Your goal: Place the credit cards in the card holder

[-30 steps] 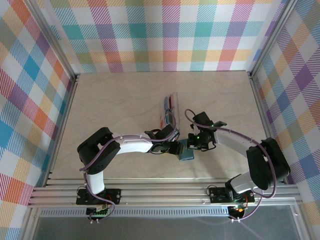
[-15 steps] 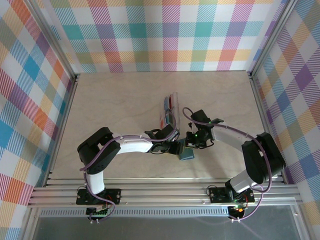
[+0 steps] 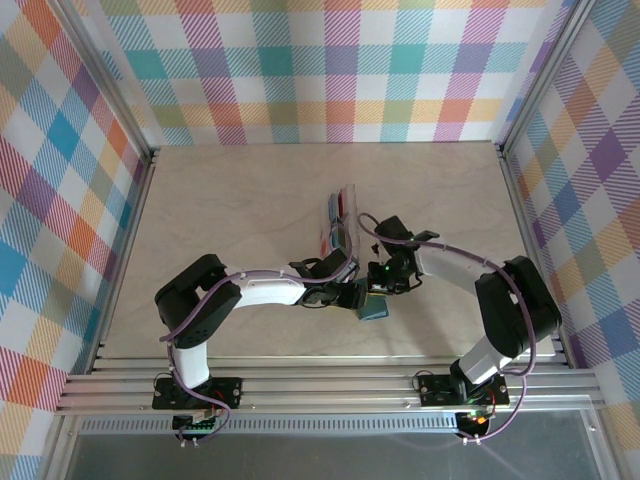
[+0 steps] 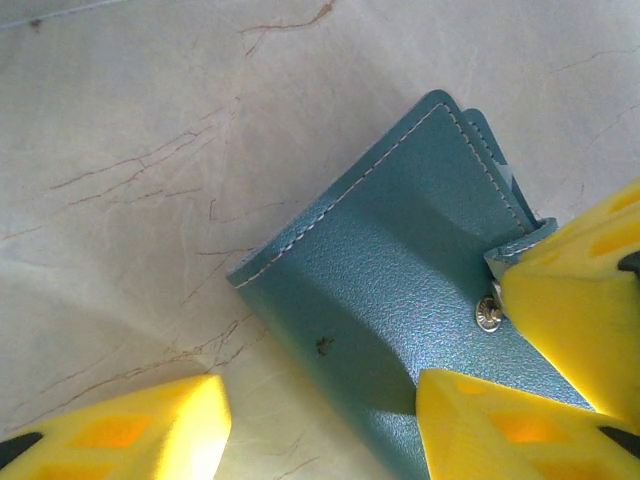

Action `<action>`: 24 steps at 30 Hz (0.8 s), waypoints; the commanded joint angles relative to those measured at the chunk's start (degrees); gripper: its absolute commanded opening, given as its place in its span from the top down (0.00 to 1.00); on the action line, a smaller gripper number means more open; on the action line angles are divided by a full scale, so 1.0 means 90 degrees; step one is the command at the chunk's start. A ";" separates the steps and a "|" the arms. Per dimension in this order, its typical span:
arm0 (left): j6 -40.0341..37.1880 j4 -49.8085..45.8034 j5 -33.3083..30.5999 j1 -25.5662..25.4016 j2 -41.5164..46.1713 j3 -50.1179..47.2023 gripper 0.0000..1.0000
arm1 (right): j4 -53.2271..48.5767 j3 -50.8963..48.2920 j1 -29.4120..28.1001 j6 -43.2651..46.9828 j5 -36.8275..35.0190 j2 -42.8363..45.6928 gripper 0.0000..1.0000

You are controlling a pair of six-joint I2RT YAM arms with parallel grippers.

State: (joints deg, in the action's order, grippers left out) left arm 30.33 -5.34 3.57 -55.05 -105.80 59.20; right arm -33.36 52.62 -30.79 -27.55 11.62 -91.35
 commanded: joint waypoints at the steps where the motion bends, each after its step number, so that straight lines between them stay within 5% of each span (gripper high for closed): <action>1: -0.0080 0.0231 0.0110 0.0013 -0.0579 -0.0098 0.45 | 0.0049 0.0071 -0.0172 0.0092 0.0023 -0.0349 1.00; 24: 0.0039 0.0736 0.0344 0.0154 -0.0471 -0.0385 0.46 | -0.0202 0.0286 -0.0570 -0.0392 -0.0235 -0.1743 1.00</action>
State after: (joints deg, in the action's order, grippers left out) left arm 30.39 -3.92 4.99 -54.06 -105.73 58.17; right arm -40.23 59.00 -32.03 -28.27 10.11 -98.15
